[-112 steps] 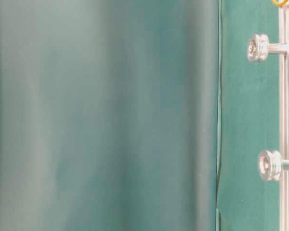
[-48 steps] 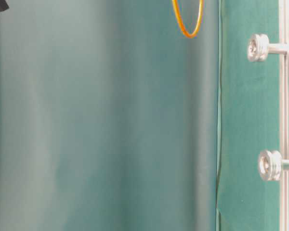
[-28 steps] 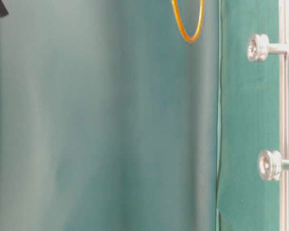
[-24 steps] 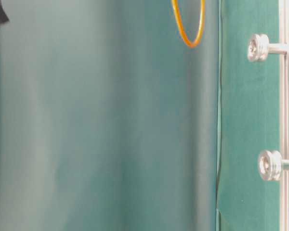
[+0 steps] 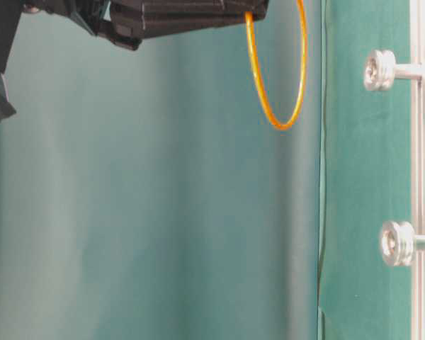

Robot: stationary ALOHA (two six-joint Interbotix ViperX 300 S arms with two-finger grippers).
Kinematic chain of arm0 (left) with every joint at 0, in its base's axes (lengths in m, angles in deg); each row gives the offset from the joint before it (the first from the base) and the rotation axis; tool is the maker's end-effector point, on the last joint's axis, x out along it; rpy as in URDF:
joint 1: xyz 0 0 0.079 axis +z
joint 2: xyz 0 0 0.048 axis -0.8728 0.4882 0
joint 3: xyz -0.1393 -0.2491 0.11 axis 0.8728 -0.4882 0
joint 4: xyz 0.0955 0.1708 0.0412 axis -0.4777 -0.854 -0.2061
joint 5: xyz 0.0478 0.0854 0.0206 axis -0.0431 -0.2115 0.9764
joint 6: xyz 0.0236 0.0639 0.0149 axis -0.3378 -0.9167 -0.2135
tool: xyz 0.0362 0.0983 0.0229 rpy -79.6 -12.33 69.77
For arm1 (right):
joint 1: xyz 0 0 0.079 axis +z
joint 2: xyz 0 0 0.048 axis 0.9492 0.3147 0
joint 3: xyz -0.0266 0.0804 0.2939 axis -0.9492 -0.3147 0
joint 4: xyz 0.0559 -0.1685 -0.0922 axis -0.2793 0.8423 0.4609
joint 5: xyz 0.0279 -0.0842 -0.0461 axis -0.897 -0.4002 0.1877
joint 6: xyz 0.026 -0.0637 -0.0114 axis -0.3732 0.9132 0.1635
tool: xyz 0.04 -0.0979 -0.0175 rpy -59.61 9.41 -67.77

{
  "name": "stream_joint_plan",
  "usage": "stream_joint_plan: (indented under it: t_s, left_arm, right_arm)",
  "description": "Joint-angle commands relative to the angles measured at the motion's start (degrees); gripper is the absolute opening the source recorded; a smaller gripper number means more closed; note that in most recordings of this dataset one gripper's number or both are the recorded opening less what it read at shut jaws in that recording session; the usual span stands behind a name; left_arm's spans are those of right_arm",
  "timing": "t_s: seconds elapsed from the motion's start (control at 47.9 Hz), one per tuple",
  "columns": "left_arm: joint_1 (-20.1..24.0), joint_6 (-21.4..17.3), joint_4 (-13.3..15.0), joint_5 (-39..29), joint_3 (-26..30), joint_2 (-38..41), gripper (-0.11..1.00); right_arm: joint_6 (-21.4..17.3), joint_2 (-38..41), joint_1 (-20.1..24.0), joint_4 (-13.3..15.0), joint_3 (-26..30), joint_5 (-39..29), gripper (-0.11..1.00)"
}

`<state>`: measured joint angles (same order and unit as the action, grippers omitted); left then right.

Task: Hook the rubber onto the shaft.
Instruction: 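Lift the band with the right gripper and carry it left along the rail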

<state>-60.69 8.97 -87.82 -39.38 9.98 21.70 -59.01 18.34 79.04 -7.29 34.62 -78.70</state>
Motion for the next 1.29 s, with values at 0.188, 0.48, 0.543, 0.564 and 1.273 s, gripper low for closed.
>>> stream_joint_plan:
  t_s: [0.188,0.48,0.543,0.564,1.273]
  left_arm:
    - [0.1,-0.1,-0.2,0.4,1.7,0.5,0.00]
    - [0.1,-0.1,-0.1,0.5,1.7,0.4,0.00]
    - [0.1,-0.1,-0.2,0.4,1.7,0.4,0.00]
    - [0.1,-0.1,-0.2,0.4,1.7,0.5,0.00]
    - [0.1,-0.1,-0.1,0.4,1.7,0.5,0.00]
  right_arm:
    - [-0.1,0.0,-0.1,0.1,1.9,0.6,0.09]
    - [-0.2,0.7,-0.1,0.1,0.5,2.4,0.09]
    - [-0.3,1.1,-0.1,0.1,-0.1,3.3,0.09]
    - [-0.3,1.2,-0.1,0.1,-0.4,3.7,0.09]
    - [-0.3,2.8,-0.1,-0.1,-4.7,10.2,0.09]
